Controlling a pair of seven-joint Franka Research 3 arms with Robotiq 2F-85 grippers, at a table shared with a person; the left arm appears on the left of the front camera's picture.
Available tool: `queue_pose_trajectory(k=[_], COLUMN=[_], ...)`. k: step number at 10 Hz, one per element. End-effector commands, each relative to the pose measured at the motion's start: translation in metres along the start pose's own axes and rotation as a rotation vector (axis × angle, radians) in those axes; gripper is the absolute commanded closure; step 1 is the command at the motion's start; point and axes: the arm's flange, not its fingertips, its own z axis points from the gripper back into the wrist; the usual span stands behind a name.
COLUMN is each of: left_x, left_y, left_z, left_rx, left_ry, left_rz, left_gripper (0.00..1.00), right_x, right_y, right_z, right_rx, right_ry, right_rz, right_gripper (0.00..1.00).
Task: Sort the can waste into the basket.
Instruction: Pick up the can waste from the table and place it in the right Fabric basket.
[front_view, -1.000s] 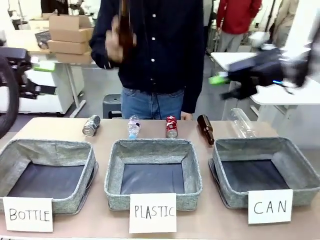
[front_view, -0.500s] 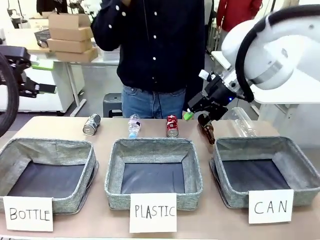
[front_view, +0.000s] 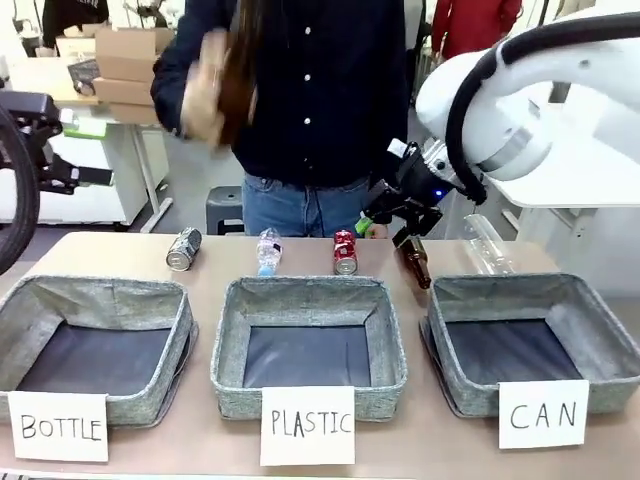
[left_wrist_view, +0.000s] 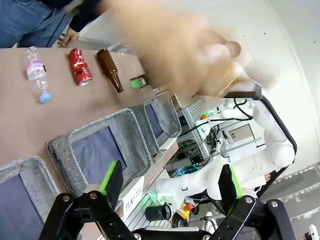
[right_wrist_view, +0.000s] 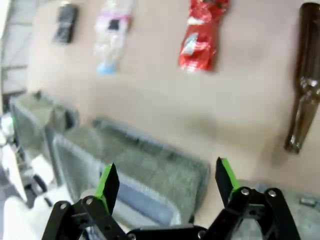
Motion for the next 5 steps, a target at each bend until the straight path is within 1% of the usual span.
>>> queue_pose_trajectory(k=[1, 2, 3, 5], left_x=[0.001, 0.001, 0.001, 0.001], left_y=[0.0, 0.0, 0.0, 0.0], left_z=[-0.001, -0.001, -0.001, -0.001], left_rx=[-0.02, -0.02, -0.02, -0.02], left_ry=[-0.012, -0.012, -0.012, -0.012], left_rz=[-0.025, -0.025, -0.025, -0.025], left_gripper=[0.0, 0.0, 0.0, 0.0], right_x=[0.084, 0.106, 0.121, 0.141], right_y=[0.02, 0.022, 0.024, 0.03], right_z=[-0.048, -0.067, -0.087, -0.121], right_rx=[-0.131, -0.244, -0.308, -0.401], right_ry=[0.094, 0.103, 0.128, 0.09], right_rz=[-0.092, -0.141, -0.154, -0.177], right_gripper=[0.0, 0.0, 0.0, 0.0])
